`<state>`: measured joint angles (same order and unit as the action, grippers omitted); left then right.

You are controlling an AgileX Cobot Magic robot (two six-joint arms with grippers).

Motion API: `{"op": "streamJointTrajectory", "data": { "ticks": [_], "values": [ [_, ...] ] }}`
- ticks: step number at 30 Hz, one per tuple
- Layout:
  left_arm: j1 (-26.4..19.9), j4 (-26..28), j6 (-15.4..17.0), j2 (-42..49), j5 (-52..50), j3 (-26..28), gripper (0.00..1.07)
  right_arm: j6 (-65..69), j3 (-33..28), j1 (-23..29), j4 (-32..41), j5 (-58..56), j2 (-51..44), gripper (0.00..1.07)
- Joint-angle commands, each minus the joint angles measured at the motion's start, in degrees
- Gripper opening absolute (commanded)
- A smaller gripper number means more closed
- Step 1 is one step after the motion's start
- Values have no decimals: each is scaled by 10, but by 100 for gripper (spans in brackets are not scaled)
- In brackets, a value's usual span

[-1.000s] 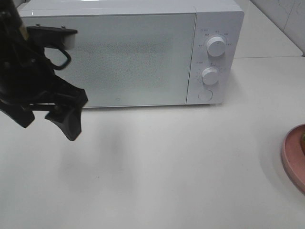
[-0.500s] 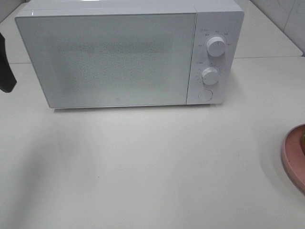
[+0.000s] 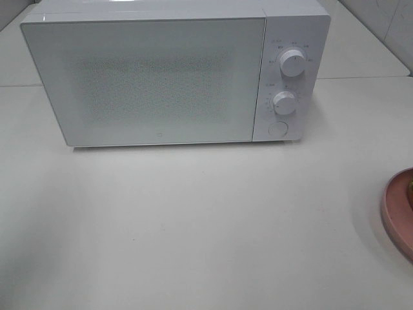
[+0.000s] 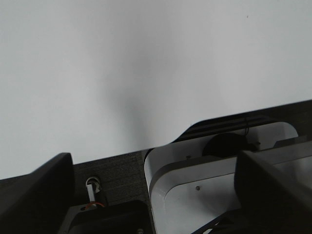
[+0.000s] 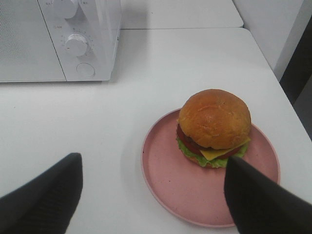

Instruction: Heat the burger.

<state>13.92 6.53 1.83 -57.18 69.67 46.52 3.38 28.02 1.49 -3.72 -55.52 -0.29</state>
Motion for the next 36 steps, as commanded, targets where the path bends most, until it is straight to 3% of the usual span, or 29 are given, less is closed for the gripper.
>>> {"op": "streamJointTrajectory", "data": {
  "ticks": [1, 10, 17, 36],
  "values": [
    [1, -5, -32, 70, 13, -60, 82, -4, 0, -2, 0, 3, -16, 76],
    [1, -8, -37, 209, -5, -145, 82, -4, 0, -2, 0, 3, -16, 76],
    [1, -20, -37, 282, -77, -164, 82, -4, 0, -2, 0, 3, -16, 76],
    [1, -18, -33, 299, -84, -169, 82, -4, 0, -2, 0, 3, -16, 76]
  ]
}}
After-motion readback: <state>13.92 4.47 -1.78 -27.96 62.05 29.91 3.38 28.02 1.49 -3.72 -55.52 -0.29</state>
